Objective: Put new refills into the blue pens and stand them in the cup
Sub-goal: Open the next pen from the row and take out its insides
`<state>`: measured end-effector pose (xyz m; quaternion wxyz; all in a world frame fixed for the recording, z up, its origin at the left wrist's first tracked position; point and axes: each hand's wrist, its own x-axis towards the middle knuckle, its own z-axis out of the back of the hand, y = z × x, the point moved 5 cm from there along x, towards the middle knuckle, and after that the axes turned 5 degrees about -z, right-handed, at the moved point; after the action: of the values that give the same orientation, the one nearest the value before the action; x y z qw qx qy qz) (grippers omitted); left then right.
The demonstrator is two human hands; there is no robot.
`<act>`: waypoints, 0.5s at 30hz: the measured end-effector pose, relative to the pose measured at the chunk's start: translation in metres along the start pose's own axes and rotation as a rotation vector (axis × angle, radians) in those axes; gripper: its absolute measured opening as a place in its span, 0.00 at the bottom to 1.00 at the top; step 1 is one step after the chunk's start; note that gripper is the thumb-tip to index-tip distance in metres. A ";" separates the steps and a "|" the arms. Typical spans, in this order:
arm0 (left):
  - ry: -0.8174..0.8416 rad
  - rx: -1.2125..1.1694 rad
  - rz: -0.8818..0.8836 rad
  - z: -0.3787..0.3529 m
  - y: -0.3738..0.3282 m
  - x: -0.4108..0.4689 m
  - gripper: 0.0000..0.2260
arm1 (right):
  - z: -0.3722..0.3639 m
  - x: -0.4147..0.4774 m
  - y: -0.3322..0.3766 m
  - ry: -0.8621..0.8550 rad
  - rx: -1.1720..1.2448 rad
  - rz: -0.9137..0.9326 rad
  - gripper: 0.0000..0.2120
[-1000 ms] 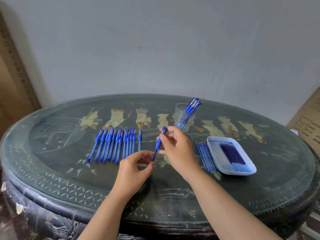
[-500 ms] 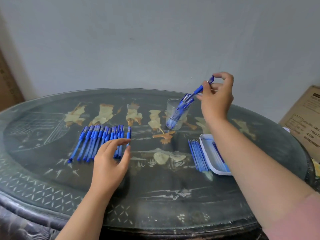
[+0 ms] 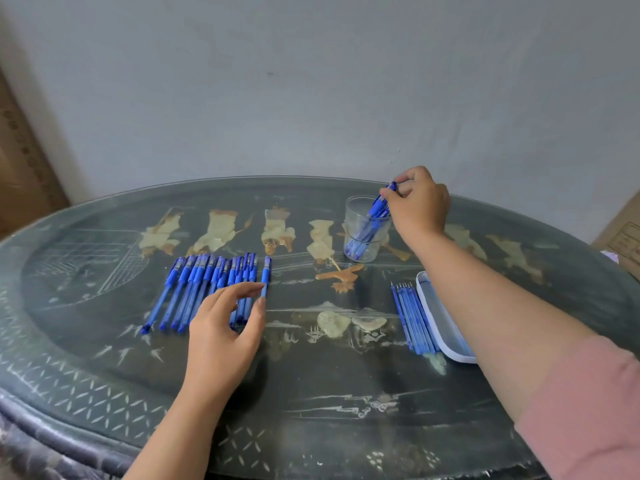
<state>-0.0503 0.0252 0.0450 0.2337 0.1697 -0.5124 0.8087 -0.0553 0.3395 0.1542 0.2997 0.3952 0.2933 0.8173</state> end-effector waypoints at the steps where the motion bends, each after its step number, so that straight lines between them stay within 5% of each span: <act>1: -0.005 -0.008 0.008 0.000 0.000 0.000 0.07 | -0.002 0.001 -0.002 0.004 -0.057 0.012 0.07; 9: -0.021 -0.029 0.041 0.000 0.004 0.001 0.07 | -0.007 -0.006 -0.001 -0.006 -0.360 0.143 0.11; 15: -0.071 -0.052 0.066 0.002 0.003 0.000 0.07 | -0.002 -0.056 0.032 -0.272 -0.154 0.429 0.07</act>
<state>-0.0520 0.0221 0.0436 0.1928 0.1755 -0.5465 0.7958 -0.0363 0.2783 0.1497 0.1855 0.5305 0.0970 0.8215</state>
